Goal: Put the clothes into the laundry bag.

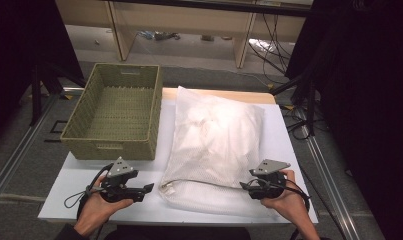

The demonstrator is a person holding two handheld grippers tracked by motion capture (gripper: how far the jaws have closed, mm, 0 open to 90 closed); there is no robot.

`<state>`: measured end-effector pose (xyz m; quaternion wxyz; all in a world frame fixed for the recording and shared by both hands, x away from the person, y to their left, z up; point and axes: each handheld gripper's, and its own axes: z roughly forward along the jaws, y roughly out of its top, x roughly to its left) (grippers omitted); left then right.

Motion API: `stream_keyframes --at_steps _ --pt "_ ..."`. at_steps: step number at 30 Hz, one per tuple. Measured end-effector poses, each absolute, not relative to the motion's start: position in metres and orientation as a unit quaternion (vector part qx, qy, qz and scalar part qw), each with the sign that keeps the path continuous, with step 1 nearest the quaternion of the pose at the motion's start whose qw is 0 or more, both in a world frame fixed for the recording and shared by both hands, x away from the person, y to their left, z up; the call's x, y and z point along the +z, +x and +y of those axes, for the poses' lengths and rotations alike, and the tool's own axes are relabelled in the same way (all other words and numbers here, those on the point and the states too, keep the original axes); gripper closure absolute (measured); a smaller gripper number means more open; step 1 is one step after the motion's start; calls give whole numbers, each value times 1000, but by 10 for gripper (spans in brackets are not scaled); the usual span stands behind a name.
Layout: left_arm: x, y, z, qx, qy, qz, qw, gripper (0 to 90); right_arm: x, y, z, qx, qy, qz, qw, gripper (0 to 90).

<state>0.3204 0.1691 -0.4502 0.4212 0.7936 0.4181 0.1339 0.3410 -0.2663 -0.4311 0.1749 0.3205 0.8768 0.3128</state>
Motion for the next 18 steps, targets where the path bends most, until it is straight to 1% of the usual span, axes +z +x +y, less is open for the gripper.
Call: stream_keyframes --at_steps 3,4,5,6,7,8,9,11,12,13,15,17,18 --pt "-450 317 170 136 786 421 431 190 -431 341 -265 336 327 866 172 354" --pt "-450 316 172 133 794 410 429 162 -430 340 -265 344 331 862 171 340" --pt "-450 315 171 131 793 402 439 151 -429 340 -265 353 332 858 170 320" --pt "-450 313 170 134 796 394 440 169 -428 338 -264 366 347 850 155 303" --pt "-449 311 169 139 797 390 440 166 -427 337 -264 379 352 842 150 294" --pt "-449 310 168 140 797 390 441 157 -426 335 -264 392 355 835 151 278" --pt "-448 309 169 141 805 383 430 162 -424 332 -264 396 363 830 150 267" --pt "-449 306 167 142 805 385 429 169 -422 325 -264 400 380 820 153 251" --pt "-449 304 165 143 802 388 430 164 -422 322 -265 403 375 819 162 228" --pt "-448 303 166 143 808 380 427 164 -422 317 -264 404 381 817 157 219" --pt "-446 299 166 146 808 373 431 164 -422 308 -267 405 376 817 162 208" --pt "-445 294 164 145 799 375 447 164 -424 300 -268 408 386 811 164 190" --pt "-445 292 165 146 803 373 442 164 -425 296 -271 407 387 810 166 186"
